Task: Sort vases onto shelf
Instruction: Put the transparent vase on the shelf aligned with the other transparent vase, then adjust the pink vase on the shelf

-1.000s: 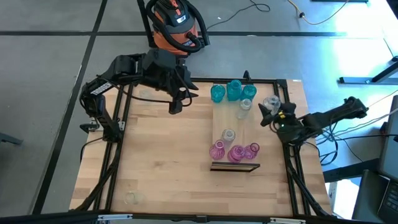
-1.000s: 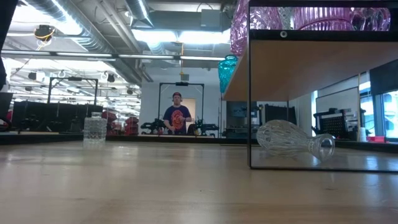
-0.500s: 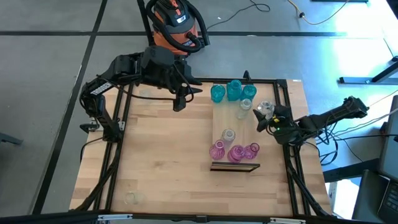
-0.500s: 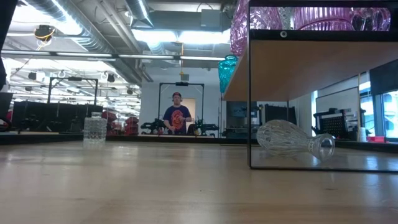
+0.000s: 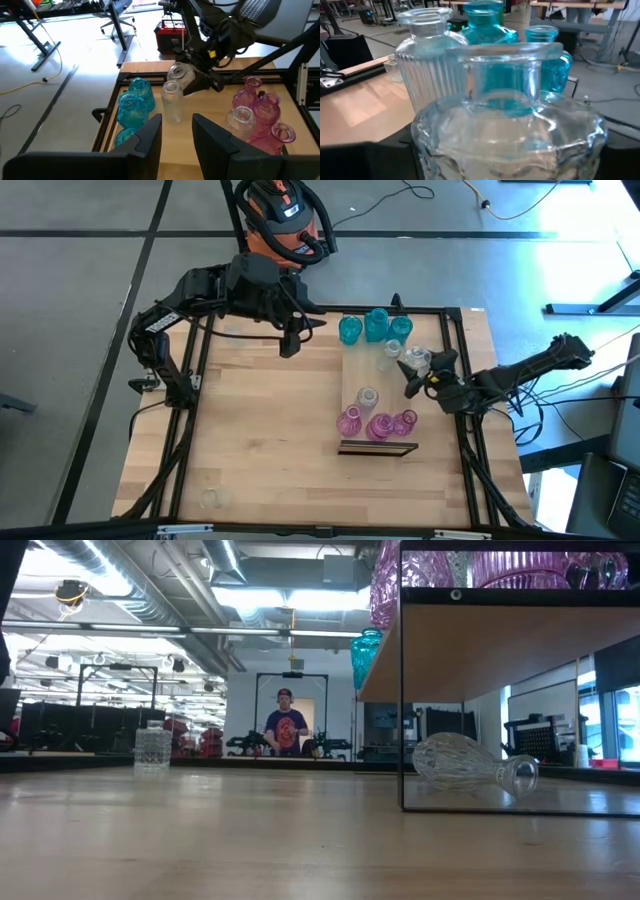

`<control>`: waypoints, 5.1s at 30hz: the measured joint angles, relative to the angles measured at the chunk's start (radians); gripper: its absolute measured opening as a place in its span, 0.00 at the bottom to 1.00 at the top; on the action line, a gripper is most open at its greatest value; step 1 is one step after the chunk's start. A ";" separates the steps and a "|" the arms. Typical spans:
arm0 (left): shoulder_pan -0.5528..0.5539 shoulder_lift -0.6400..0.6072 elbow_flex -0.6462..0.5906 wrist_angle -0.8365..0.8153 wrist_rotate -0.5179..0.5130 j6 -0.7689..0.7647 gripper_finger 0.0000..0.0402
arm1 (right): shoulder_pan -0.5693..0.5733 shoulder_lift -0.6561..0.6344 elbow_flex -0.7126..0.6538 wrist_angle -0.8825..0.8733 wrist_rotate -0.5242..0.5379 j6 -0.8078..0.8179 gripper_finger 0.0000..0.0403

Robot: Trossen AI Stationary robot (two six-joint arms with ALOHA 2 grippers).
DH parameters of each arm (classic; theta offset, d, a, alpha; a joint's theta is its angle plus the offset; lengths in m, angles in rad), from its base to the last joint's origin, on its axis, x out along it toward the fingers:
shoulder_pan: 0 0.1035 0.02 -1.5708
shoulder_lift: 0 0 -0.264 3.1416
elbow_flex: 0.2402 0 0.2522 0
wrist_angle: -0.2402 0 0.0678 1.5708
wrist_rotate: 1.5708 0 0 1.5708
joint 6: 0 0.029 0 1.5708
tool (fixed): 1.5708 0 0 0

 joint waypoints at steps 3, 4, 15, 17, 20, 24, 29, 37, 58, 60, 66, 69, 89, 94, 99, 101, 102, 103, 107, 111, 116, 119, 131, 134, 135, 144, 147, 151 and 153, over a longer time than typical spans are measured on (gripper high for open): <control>0.000 0.000 0.000 0.000 -0.008 0.000 0.25 | -0.026 0.021 0.000 0.004 -0.011 -0.008 0.73; 0.000 0.000 0.000 0.000 -0.008 -0.001 0.25 | -0.038 0.025 0.000 0.005 -0.026 -0.008 0.73; 0.000 0.000 0.000 -0.001 -0.008 -0.002 0.25 | -0.166 0.034 0.000 0.141 -0.200 -0.216 0.73; 0.000 0.000 0.000 -0.001 -0.008 -0.002 0.25 | -0.178 0.034 0.000 0.142 -0.223 -0.223 0.73; 0.000 0.000 0.000 -0.001 -0.008 -0.002 0.25 | -0.182 0.034 0.000 0.142 -0.224 -0.223 0.73; 0.000 0.000 0.000 -0.002 -0.008 -0.002 0.25 | -0.182 0.034 0.000 0.172 -0.233 -0.223 0.81; 0.000 0.000 0.000 -0.002 -0.008 0.000 0.25 | -0.182 0.034 0.000 0.191 -0.261 -0.238 0.79; 0.000 0.000 0.000 -0.002 -0.009 0.027 0.25 | -0.182 0.041 0.000 0.188 -0.301 -0.244 0.75; 0.000 0.000 0.000 -0.006 -0.008 0.026 0.25 | -0.183 0.089 0.006 0.194 -0.247 -0.183 0.85; 0.000 0.000 0.000 -0.006 -0.008 0.026 0.25 | -0.183 0.089 0.015 0.194 -0.247 -0.181 0.87; 0.000 0.000 0.000 -0.010 -0.008 0.026 0.25 | -0.183 0.089 0.035 0.191 -0.256 -0.182 0.88; 0.000 0.000 0.000 -0.010 0.002 0.026 0.25 | -0.183 0.088 0.071 0.185 -0.247 -0.193 0.88; 0.000 0.000 0.000 -0.032 0.019 0.027 0.25 | -0.018 -0.009 0.408 -0.567 -0.468 0.256 0.74; 0.000 0.000 0.000 -0.032 0.017 0.036 0.25 | 0.106 -0.015 0.407 -0.630 -0.442 0.388 0.55; 0.017 0.001 0.000 -0.032 0.007 0.062 0.25 | 0.106 0.009 0.407 -0.627 -0.418 0.412 0.31; 0.028 0.006 0.001 -0.032 0.008 0.061 0.25 | 0.077 0.028 0.407 -0.624 -0.421 0.413 0.21; 0.035 0.008 0.001 -0.033 0.011 0.061 0.25 | 0.063 0.036 0.407 -0.625 -0.443 0.413 0.16; 0.040 0.009 0.001 -0.033 0.018 0.061 0.25 | 0.049 0.044 0.407 -0.624 -0.472 0.414 0.11; 0.045 0.016 0.001 -0.031 0.020 0.062 0.25 | 0.011 0.075 0.407 -0.610 -0.550 0.404 0.02; 0.050 0.020 0.001 -0.031 0.025 0.076 0.25 | 0.007 0.097 0.406 -0.558 -0.572 0.384 0.05; 0.051 0.022 0.001 -0.032 0.023 0.091 0.25 | 0.007 0.133 0.406 -0.550 -0.567 0.380 0.01; 0.051 0.022 0.001 -0.032 0.023 0.111 0.25 | -0.004 0.150 0.406 -0.549 -0.540 0.384 0.01; 0.050 0.022 0.001 -0.055 0.023 0.108 0.25 | -0.147 0.183 0.406 -0.499 -0.611 0.305 0.00; 0.050 0.022 0.000 -0.086 0.023 0.099 0.25 | -0.148 0.158 0.406 -0.507 -0.634 0.306 0.00; 0.050 0.022 0.000 -0.095 0.023 0.091 0.25 | -0.147 0.143 0.409 -0.508 -0.637 0.306 0.00; 0.051 0.022 0.000 -0.120 0.023 0.086 0.25 | -0.011 0.085 0.634 -0.925 -0.649 0.482 0.00; 0.065 0.022 0.000 -0.152 0.108 0.082 0.25 | 0.100 0.092 0.651 -1.037 -0.700 0.667 0.00; 0.088 0.019 -0.077 -0.212 0.302 -0.002 0.25 | 0.253 0.110 0.632 -1.068 -0.736 0.897 0.00; 0.085 0.022 -0.142 -0.265 0.356 -0.033 0.25 | 0.323 0.134 0.626 -1.083 -0.739 0.986 0.00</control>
